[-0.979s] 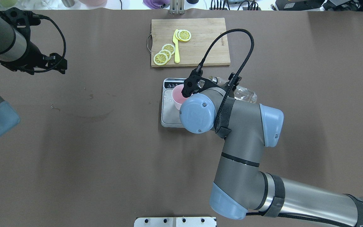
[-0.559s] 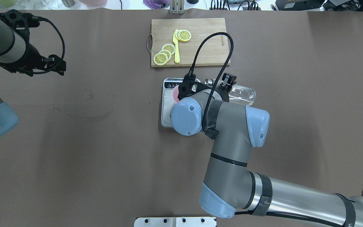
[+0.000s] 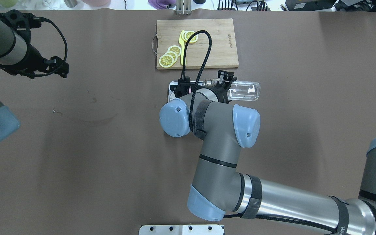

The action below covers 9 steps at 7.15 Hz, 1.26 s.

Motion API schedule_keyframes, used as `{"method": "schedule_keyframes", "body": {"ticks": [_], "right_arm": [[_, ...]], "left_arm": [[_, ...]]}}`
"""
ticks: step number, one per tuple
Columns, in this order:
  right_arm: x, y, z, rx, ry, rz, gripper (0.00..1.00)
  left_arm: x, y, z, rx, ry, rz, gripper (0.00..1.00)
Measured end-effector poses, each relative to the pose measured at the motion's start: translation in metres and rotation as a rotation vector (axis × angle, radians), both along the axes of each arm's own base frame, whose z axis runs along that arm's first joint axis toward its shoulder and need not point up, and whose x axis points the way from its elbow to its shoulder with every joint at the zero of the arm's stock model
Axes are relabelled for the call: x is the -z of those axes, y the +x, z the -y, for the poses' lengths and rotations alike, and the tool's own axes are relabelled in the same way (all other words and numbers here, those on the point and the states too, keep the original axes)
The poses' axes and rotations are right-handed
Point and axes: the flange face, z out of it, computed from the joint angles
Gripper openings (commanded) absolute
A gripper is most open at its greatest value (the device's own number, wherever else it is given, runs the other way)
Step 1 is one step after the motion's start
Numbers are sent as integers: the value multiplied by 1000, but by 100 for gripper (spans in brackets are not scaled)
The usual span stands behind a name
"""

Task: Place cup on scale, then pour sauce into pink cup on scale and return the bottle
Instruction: 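Tilt the dispenser spout over the pink cup with the right gripper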

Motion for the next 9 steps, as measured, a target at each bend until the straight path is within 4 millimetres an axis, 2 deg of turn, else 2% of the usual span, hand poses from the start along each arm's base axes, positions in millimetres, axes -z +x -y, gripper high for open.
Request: {"method": "schedule_keyframes", "body": {"ticks": [4, 9], "right_arm": [[1, 0, 1, 97, 13, -93, 0], [-7, 2, 6, 113, 31, -199, 0]], "left_arm": [[-2, 0, 1, 0, -4, 3, 97], [-1, 1, 1, 1, -2, 3, 97]]}}
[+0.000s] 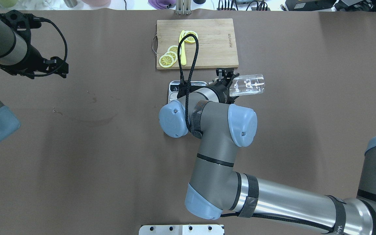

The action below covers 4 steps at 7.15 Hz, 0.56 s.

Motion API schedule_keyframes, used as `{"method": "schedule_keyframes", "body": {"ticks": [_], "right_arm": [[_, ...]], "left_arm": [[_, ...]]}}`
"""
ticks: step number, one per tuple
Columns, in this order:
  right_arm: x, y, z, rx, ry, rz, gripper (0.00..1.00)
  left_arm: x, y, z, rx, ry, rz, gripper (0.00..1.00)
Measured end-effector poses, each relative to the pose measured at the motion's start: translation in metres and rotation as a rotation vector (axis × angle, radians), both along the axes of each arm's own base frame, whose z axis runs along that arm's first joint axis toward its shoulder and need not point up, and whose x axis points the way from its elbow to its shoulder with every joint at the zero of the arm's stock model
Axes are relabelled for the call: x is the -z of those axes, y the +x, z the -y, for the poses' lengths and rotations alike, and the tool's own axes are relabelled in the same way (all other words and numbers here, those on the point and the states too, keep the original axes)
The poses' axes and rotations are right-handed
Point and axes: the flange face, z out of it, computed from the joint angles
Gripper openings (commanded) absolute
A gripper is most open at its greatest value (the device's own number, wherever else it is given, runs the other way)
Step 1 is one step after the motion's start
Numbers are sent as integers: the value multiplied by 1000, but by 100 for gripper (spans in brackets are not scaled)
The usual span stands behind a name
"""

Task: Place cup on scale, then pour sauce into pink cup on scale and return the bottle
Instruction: 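Tilt the dispenser spout over the pink cup with the right gripper, then turn the dispenser upright and carry it back with the right gripper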

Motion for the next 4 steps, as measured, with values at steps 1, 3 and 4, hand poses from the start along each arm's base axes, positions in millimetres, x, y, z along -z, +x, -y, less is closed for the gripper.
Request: {"method": "schedule_keyframes", "body": {"ticks": [1, 3, 4], "right_arm": [[1, 1, 0, 1, 5, -10, 0], [6, 4, 0, -22, 29, 90, 0], [-1, 12, -4, -51, 28, 201, 0]], "left_arm": [[0, 0, 0, -1, 0, 0, 97], [0, 0, 0, -1, -1, 1, 97], [0, 0, 0, -1, -1, 1, 97]]}}
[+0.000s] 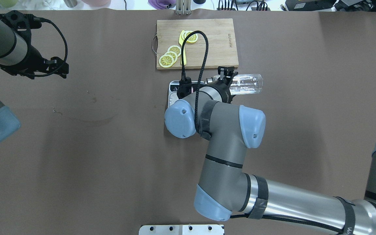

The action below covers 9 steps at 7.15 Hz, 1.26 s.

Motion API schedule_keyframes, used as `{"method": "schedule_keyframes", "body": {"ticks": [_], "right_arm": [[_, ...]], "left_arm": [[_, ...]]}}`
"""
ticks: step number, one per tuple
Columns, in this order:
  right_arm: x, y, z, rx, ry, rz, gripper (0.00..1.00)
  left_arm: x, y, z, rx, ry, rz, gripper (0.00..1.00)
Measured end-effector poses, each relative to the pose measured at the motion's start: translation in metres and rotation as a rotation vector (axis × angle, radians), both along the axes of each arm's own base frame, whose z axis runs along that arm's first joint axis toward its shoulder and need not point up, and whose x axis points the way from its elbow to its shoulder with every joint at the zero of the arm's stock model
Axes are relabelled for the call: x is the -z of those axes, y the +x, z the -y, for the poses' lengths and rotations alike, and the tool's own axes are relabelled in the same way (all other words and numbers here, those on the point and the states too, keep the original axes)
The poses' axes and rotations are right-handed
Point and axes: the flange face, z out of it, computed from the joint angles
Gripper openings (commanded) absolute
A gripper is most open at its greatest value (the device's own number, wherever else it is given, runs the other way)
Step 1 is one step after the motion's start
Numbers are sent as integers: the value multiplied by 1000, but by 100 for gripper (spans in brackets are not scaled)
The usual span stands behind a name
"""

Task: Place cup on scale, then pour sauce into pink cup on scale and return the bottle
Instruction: 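Turn the dispenser upright and carry it back with the right gripper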

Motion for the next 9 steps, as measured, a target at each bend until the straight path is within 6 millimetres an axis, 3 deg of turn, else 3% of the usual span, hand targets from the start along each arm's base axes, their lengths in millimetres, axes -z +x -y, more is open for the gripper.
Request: {"method": "schedule_keyframes", "body": {"ticks": [3, 5, 9], "right_arm": [[-8, 39, -6, -41, -47, 248, 0], [-31, 67, -6, -74, -100, 433, 0], [-68, 157, 26, -125, -252, 682, 0]], "left_arm": [[2, -1, -1, 2, 4, -3, 97], [3, -2, -1, 3, 6, -4, 97], [2, -2, -1, 4, 2, -3, 97]]}}
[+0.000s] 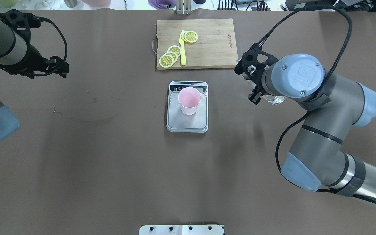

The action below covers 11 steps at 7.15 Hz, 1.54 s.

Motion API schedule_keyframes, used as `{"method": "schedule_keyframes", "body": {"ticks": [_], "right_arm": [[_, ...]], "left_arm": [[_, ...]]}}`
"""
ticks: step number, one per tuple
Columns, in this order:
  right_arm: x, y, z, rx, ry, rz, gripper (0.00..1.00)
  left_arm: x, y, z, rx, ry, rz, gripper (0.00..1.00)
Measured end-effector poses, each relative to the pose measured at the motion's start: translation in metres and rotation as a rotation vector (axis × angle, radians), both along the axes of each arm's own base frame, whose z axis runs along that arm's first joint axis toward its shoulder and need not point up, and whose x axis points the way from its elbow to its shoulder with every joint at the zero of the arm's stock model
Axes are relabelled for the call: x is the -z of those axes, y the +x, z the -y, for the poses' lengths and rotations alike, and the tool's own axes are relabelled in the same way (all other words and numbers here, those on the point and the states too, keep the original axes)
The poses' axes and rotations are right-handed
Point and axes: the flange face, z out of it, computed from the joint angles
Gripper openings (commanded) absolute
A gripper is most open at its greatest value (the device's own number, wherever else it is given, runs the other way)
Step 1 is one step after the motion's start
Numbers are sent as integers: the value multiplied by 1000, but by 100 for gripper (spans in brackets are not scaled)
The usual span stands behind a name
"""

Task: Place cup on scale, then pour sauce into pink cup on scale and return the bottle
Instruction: 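Turn the dispenser upright and carry it back with the right gripper, then lower the dispenser onto the table with the right gripper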

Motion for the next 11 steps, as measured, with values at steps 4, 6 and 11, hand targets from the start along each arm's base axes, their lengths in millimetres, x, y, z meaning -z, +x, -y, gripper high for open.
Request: {"method": "schedule_keyframes", "body": {"ticks": [4, 6, 11], "right_arm": [[-111, 86, 18, -68, -9, 340, 0], [-165, 131, 15, -67, 23, 443, 0], [-283, 189, 4, -135, -25, 741, 0]], "left_arm": [[0, 0, 0, 0, 1, 0, 97], [0, 0, 0, 1, 1, 0, 97], [2, 0, 1, 1, 3, -1, 97]]}}
